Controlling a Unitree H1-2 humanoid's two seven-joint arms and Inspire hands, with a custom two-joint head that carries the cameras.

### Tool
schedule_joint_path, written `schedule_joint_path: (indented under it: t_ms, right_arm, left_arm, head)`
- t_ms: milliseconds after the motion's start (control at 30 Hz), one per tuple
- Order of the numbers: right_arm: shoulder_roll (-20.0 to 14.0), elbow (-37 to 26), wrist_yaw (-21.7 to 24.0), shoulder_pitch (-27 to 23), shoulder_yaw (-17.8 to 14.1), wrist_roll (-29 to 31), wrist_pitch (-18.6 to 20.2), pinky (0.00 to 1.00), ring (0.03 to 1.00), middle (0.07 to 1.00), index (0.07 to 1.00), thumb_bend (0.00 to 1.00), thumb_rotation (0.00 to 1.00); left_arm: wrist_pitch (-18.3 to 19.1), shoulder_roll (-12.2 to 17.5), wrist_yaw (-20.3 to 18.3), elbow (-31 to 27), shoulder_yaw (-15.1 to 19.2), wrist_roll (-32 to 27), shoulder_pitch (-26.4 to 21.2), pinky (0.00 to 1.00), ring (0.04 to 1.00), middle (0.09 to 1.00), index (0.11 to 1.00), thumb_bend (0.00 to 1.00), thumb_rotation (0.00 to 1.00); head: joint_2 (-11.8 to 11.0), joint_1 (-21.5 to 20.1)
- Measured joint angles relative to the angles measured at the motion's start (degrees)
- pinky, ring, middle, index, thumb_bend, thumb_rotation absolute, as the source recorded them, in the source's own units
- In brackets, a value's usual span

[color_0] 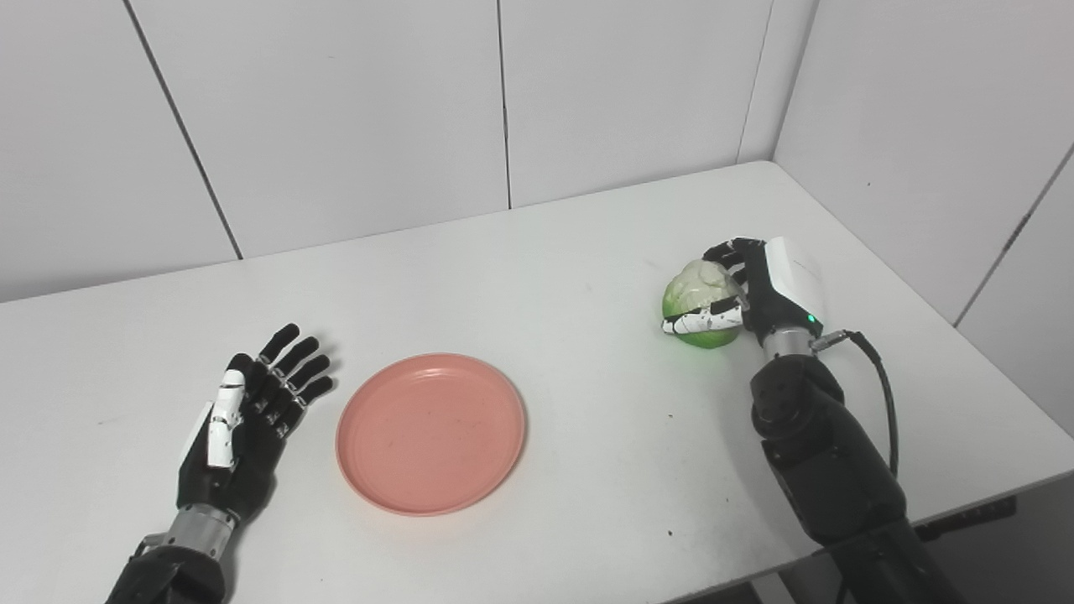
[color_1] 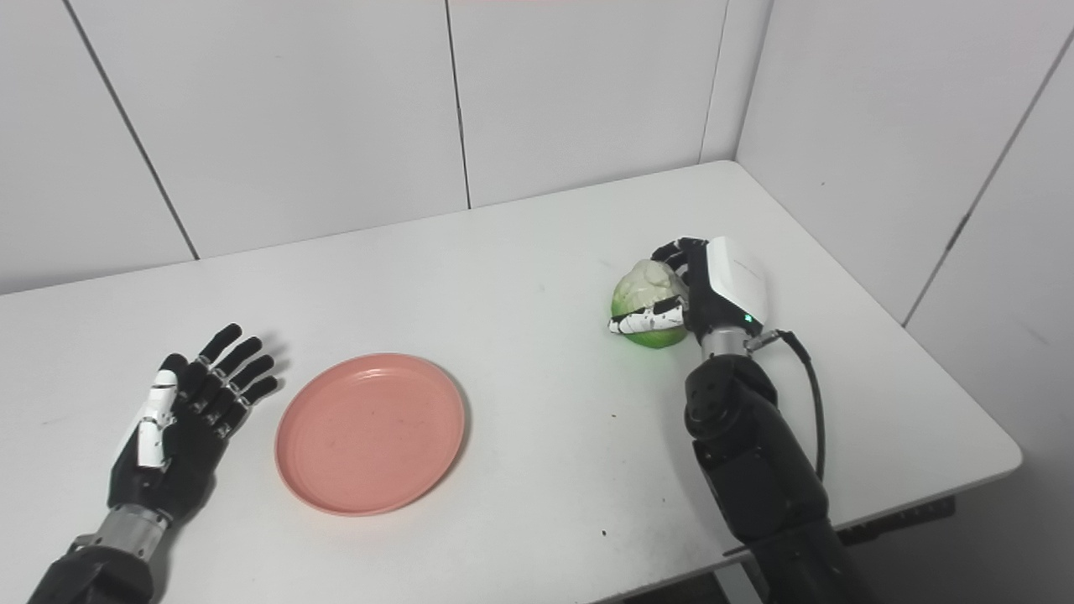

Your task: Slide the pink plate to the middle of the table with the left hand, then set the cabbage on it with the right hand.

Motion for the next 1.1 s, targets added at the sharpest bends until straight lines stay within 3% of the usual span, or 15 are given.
schedule_joint_path:
  t_ms: [633, 733, 1100]
  right_arm:
    - [1.40, -11.79, 3.09, -0.18, 3.64, -2.18, 0.56, 0.33, 0.412, 0.448, 0.520, 0.53, 0.00]
    - [1.92, -12.57, 4.25, -0.68, 4.34, -2.51, 0.58, 0.29, 0.380, 0.439, 0.530, 0.52, 0.00]
    - [4.68, -13.77, 7.06, -1.84, 9.07, -5.18, 0.41, 0.31, 0.386, 0.435, 0.522, 0.52, 0.00]
  left_arm:
    - [0.29, -0.72, 1.68, -1.28, -0.53, 0.15, 0.56, 0.85, 0.867, 0.882, 0.866, 0.48, 1.00]
    - [0.35, -0.81, 1.87, -1.77, -1.04, 0.19, 0.78, 0.86, 0.872, 0.886, 0.870, 0.49, 1.00]
    - [2.03, -2.02, 4.11, -4.08, -2.44, 0.56, 1.57, 0.85, 0.867, 0.881, 0.868, 0.47, 1.00]
  head:
    - [0.18, 1.84]
    - [0.18, 2.19]
    - [0.09, 5.80]
